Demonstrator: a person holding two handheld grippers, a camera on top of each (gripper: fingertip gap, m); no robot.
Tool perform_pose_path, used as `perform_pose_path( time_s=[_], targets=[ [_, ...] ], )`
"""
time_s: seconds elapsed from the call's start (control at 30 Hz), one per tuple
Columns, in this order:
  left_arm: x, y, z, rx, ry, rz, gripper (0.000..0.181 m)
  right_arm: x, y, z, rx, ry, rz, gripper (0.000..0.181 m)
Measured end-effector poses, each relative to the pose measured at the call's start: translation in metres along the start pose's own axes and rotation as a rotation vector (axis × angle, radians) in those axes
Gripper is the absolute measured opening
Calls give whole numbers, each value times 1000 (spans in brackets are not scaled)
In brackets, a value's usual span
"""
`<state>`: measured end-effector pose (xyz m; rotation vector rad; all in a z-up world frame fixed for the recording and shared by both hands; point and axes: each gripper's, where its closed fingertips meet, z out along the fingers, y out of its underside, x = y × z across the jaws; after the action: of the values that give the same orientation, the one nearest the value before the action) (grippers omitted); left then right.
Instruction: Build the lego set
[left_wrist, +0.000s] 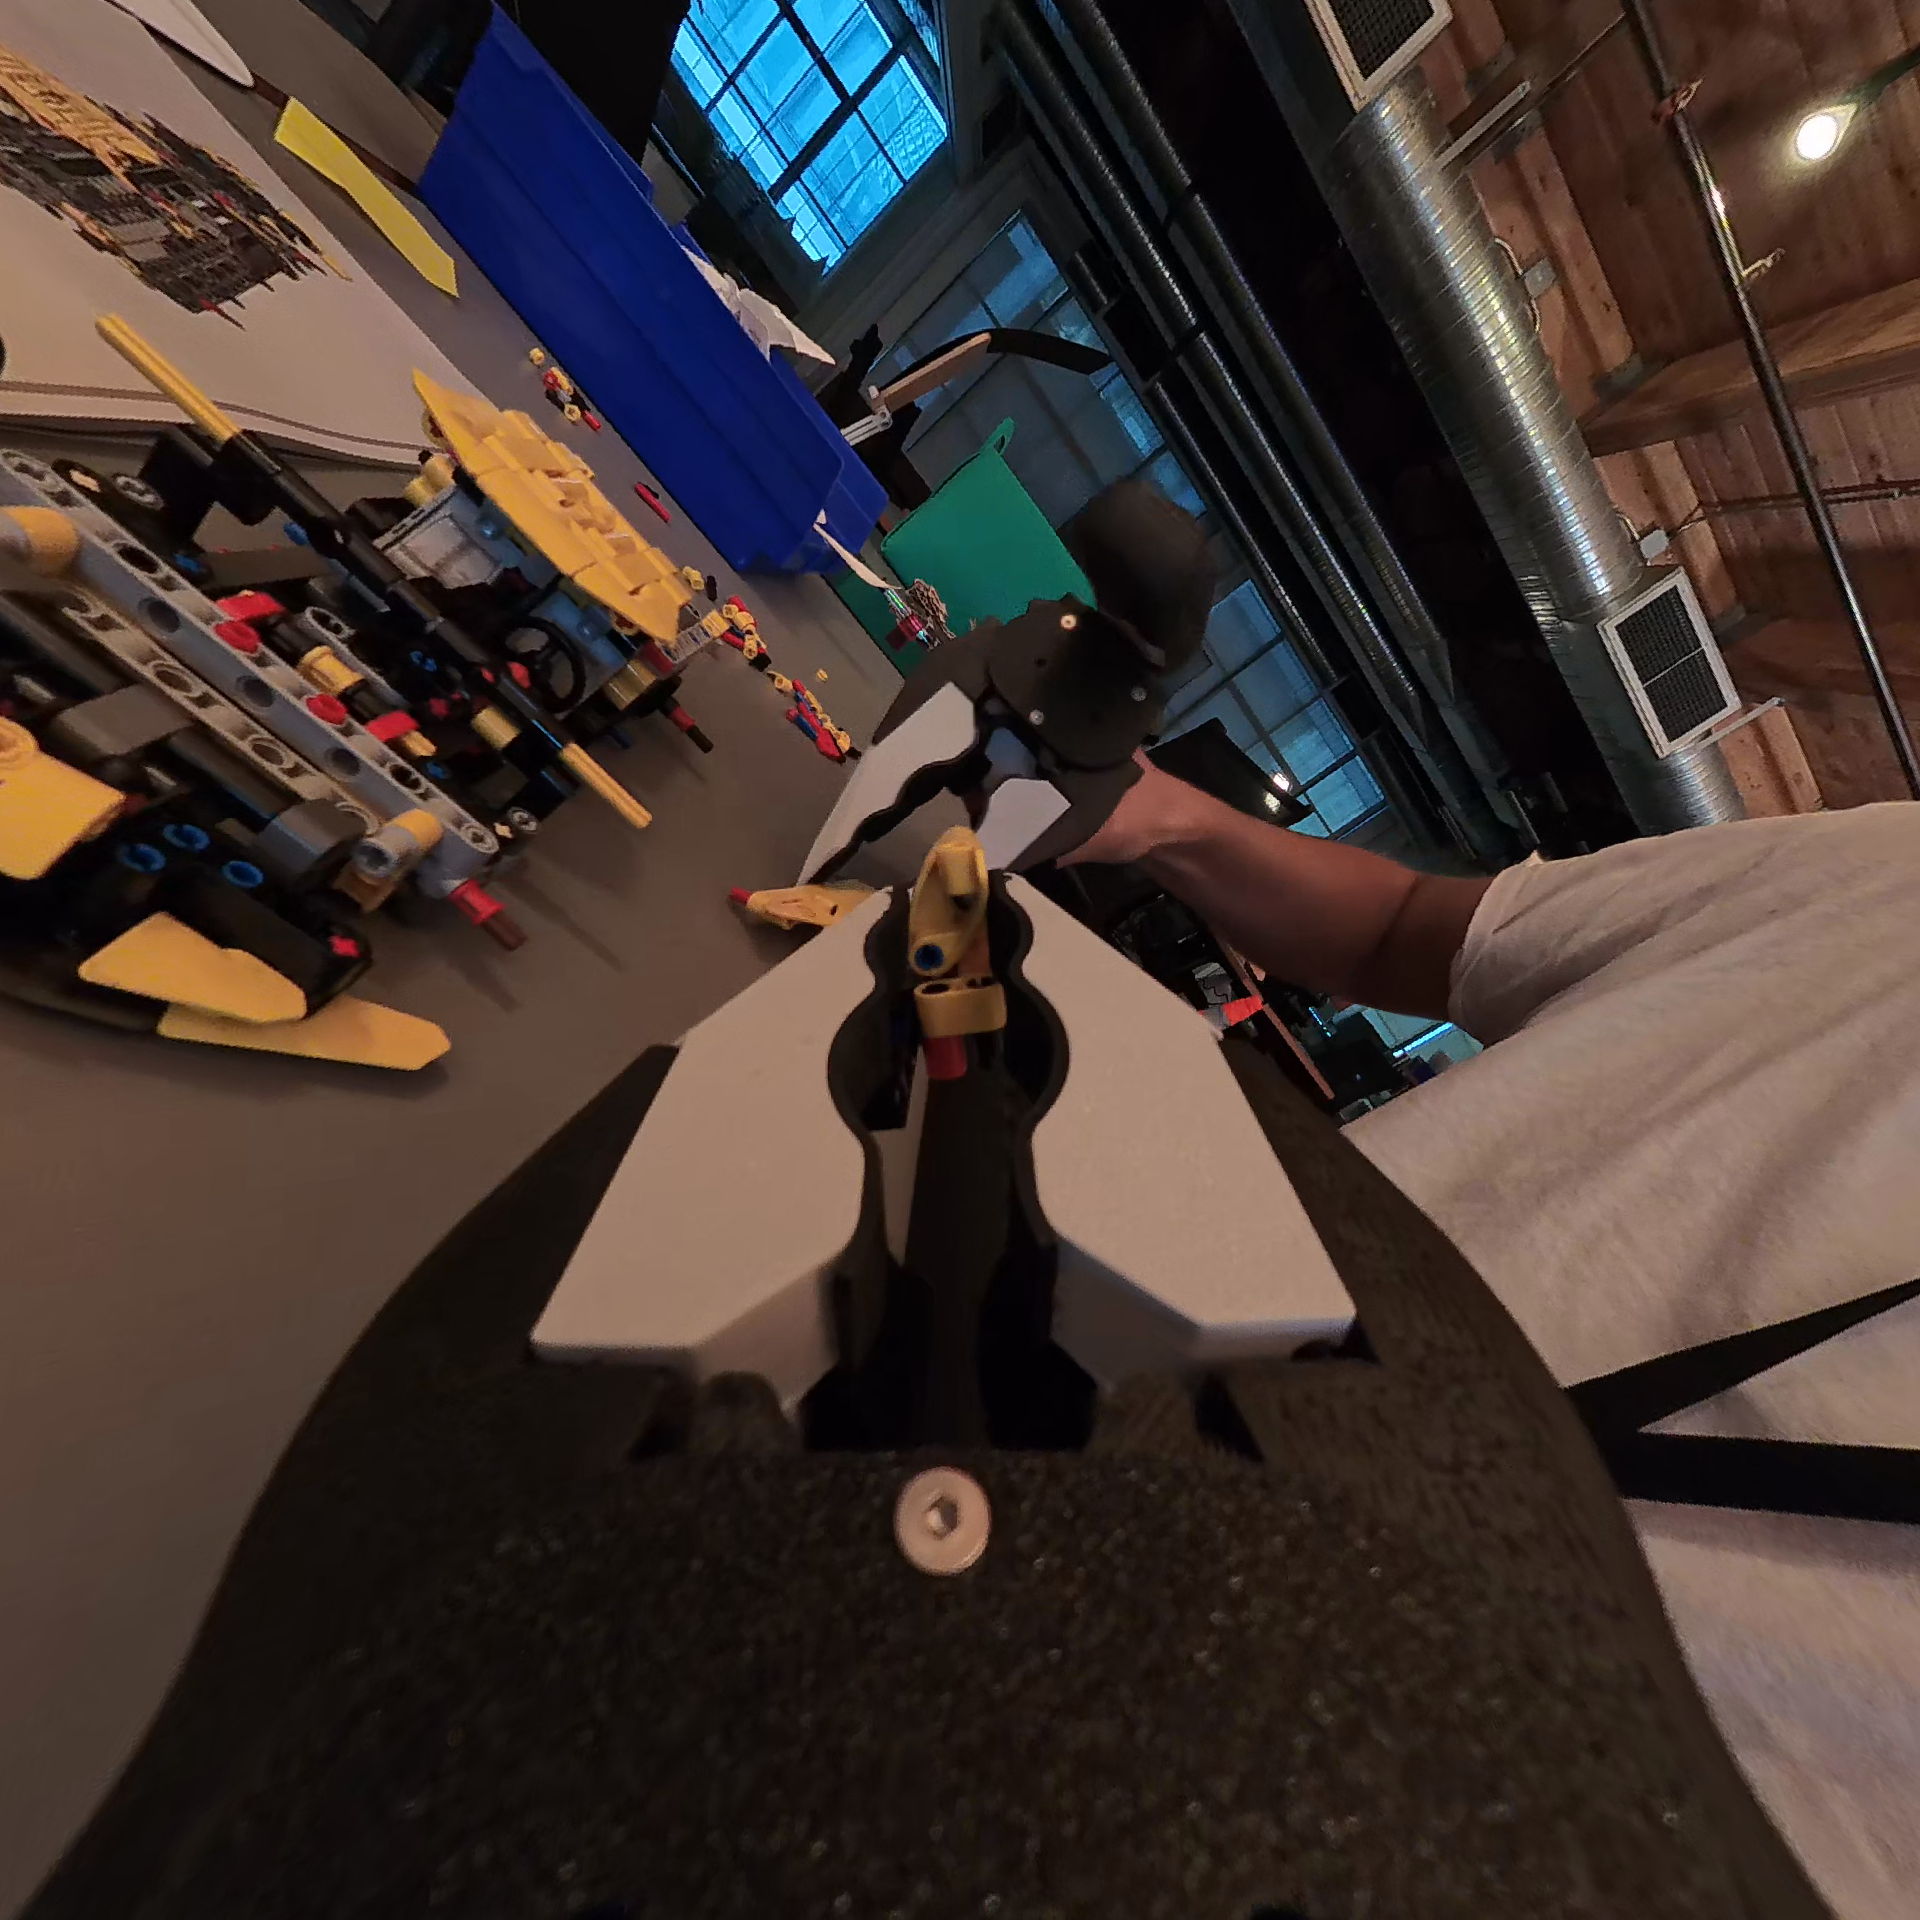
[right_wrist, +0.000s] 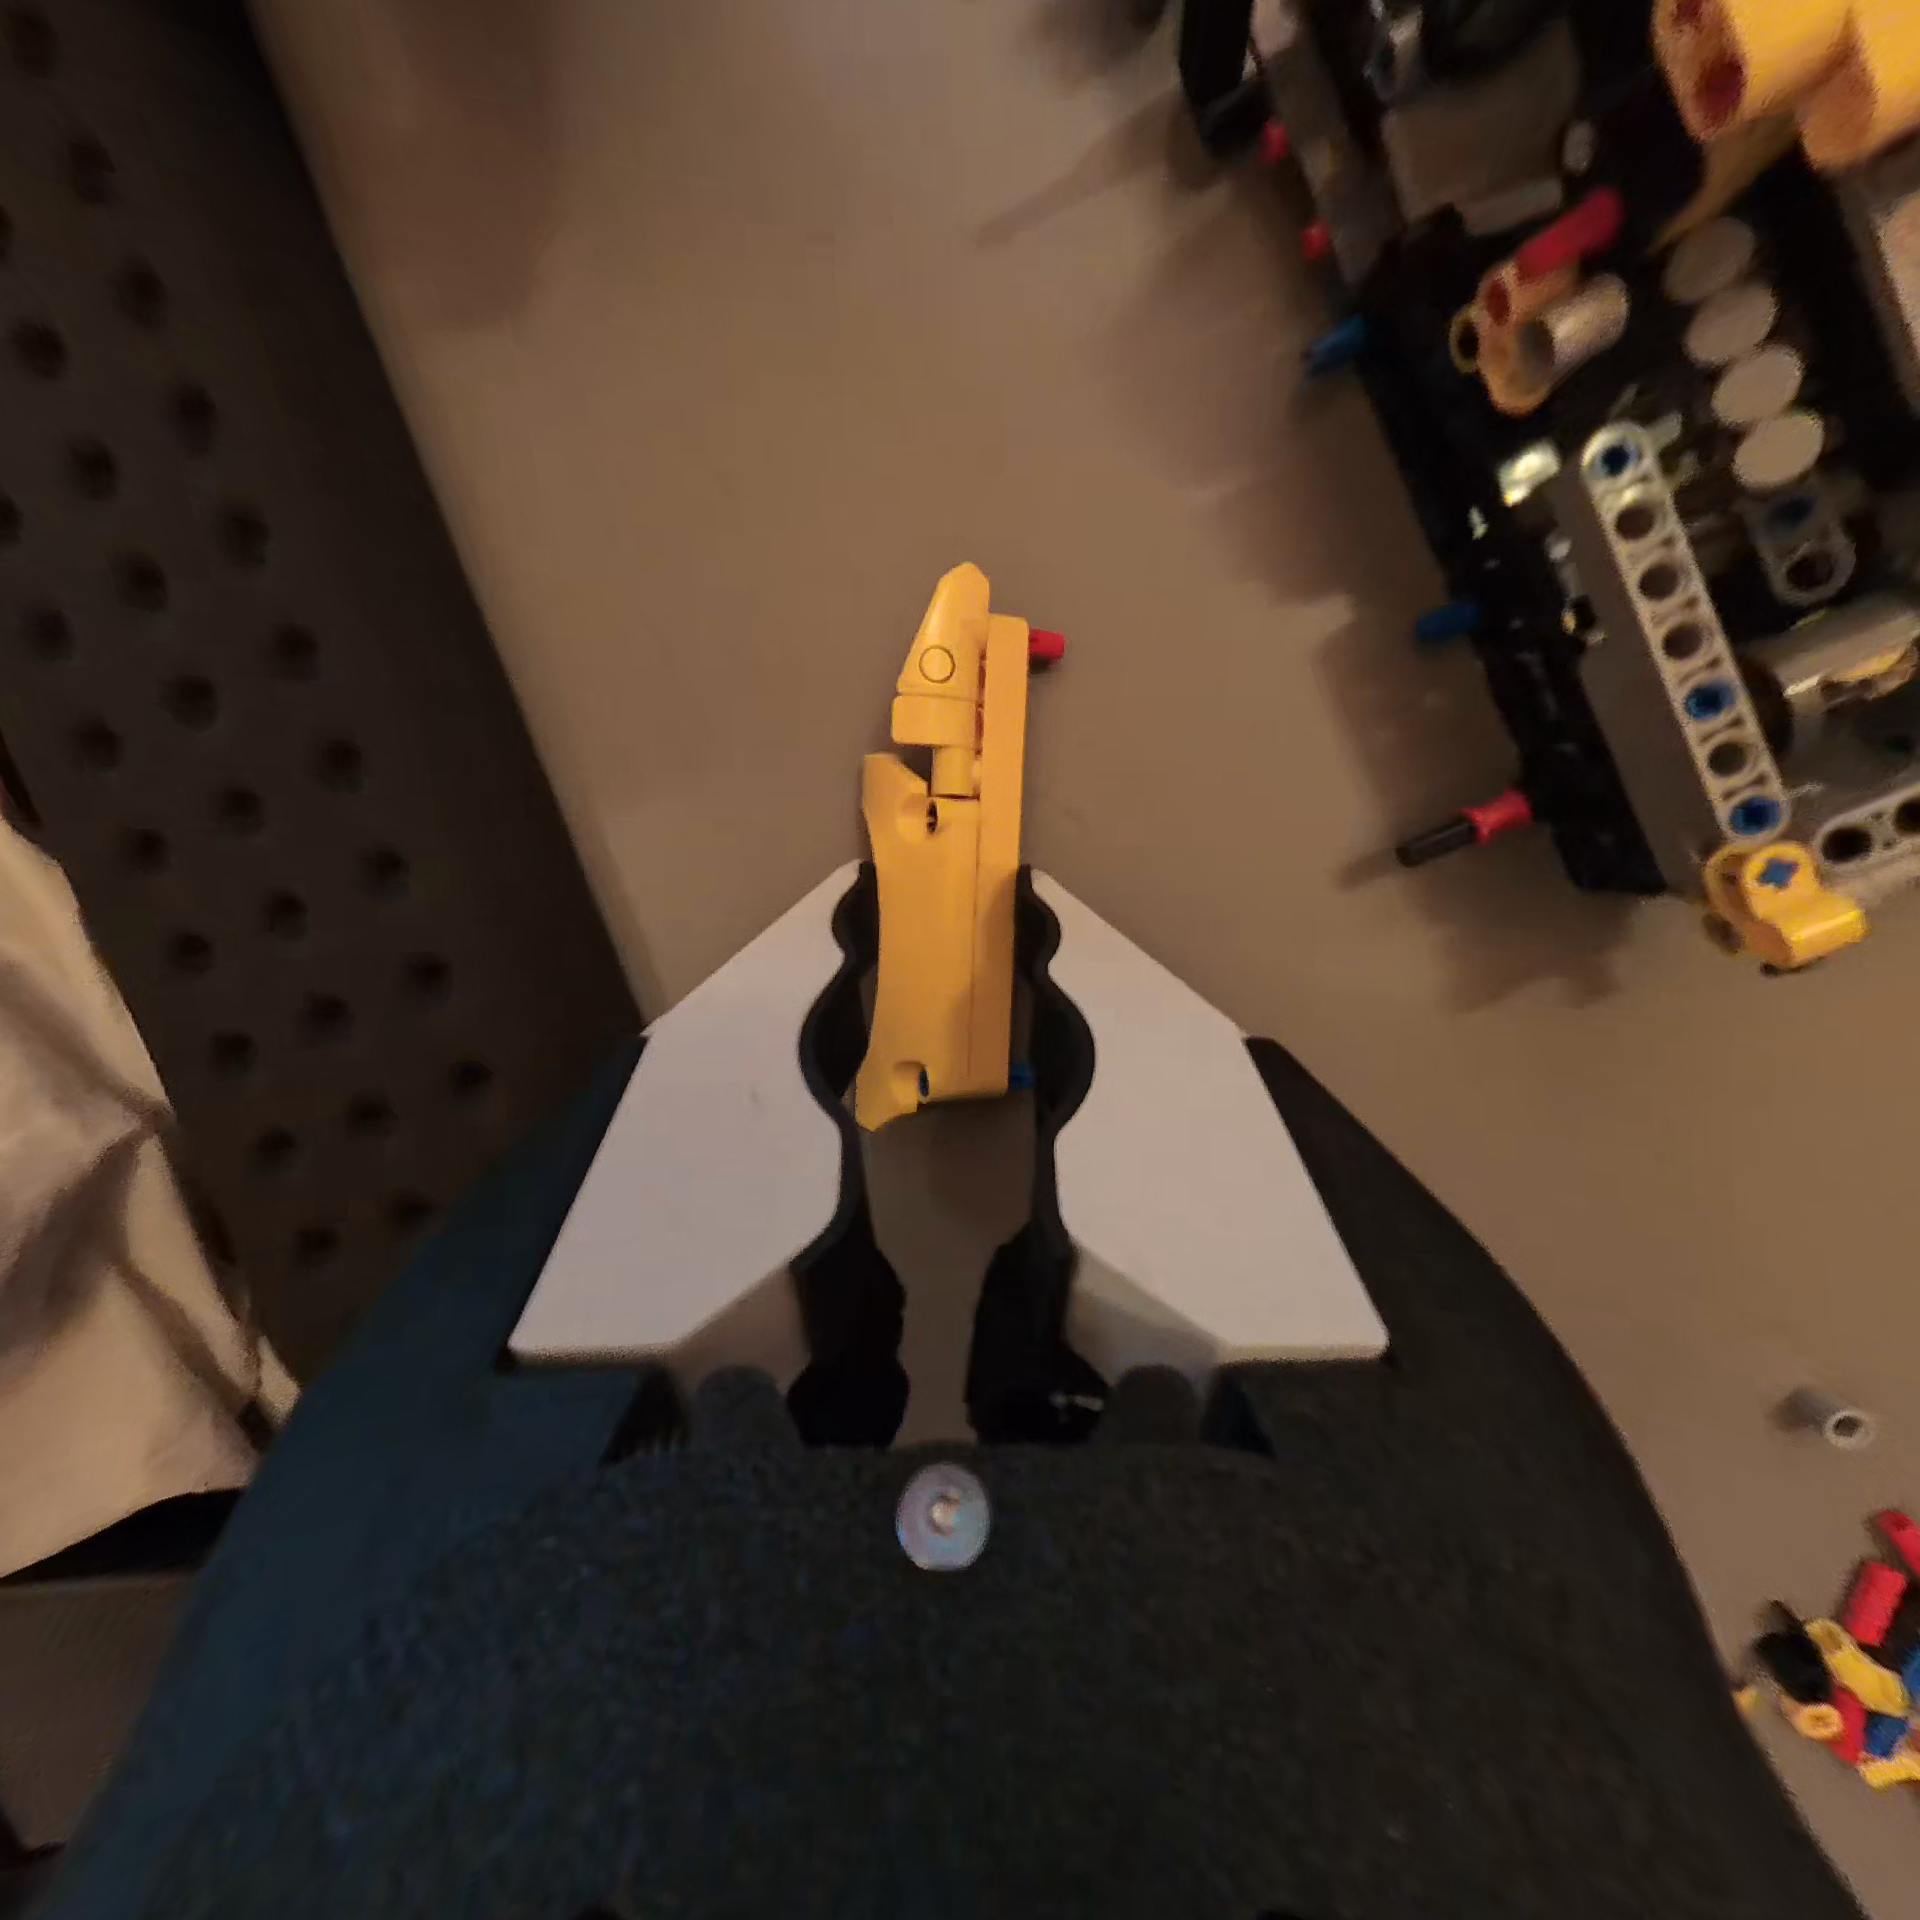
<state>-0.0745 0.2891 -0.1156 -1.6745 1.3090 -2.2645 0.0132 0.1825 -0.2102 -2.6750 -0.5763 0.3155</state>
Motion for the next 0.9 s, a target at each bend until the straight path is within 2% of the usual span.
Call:
perform_pose_path(
  time_s=[0.07, 0.2, 0.27, 0.37, 0.5, 0.57, 0.7, 0.8, 0.9],
  targets=[
    [0, 0, 0, 0, 2, 1, 14, -3, -15, -6, 49, 16, -31, 25],
    [4, -1, 0, 3, 13, 28, 14, -8, -64, -24, 173, 72, -109, 25],
    [9, -3, 0, 15, 20, 69, 14, -15, -87, -24, 208, 36, -136, 25],
    [11, -5, -3, 16, -10, 189, 14, -14, -124, -19, 365, 18, -186, 25],
    [7, 2, -2, -40, -83, 336, 14, -12, -147, -11, 553, -32, -229, 25],
    [2, 7, 1, -75, -121, 378, 14, -22, -150, -14, 631, -94, -268, 25],
    [-4, 17, 5, -137, -163, 426, 14, -18, -135, -14, 597, -42, -308, 25],
    [-4, 17, 7, -136, -146, 402, 14, -17, -123, -12, 585, -74, -282, 25],
    [-6, 19, 7, -149, -146, 384, 14, -30, -124, -14, 600, -135, -302, 25]
  ],
)
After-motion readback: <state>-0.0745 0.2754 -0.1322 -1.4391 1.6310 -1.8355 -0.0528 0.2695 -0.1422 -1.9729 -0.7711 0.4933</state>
